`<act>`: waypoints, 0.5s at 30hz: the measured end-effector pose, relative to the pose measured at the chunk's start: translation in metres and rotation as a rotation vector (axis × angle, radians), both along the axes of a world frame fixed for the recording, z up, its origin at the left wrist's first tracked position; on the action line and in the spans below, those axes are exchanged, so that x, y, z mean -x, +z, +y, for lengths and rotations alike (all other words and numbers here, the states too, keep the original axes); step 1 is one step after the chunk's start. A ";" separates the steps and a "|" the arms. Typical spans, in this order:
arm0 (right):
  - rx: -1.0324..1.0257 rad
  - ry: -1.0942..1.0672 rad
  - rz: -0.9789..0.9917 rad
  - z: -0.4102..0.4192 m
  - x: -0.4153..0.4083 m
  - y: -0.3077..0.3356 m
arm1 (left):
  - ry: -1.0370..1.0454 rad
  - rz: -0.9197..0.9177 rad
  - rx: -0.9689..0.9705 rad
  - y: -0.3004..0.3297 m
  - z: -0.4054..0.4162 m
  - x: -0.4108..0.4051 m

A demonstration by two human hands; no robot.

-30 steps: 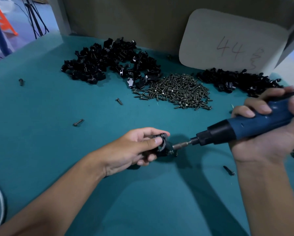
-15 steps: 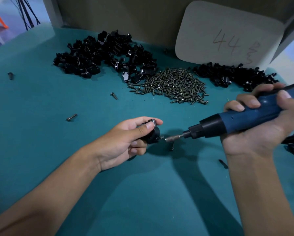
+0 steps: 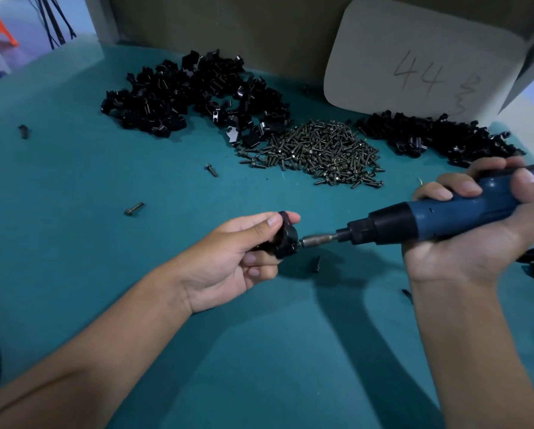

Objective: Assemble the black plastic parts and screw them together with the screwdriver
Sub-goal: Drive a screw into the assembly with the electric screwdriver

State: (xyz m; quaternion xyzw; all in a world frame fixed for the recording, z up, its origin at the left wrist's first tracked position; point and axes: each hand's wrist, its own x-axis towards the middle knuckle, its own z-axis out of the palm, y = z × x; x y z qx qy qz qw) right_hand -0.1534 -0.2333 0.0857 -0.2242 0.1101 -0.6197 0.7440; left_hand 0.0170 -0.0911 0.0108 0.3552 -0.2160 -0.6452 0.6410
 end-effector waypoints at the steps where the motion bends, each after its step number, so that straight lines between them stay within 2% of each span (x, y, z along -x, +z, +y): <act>1: 0.003 0.002 -0.004 0.000 0.000 0.000 | 0.002 0.013 0.000 0.000 0.000 0.000; 7: 0.053 0.051 0.057 0.002 0.000 -0.002 | -0.001 -0.124 -0.033 0.000 0.001 0.002; 15: 0.100 0.072 0.066 0.002 -0.001 -0.002 | -0.009 -0.121 -0.047 -0.001 0.000 0.004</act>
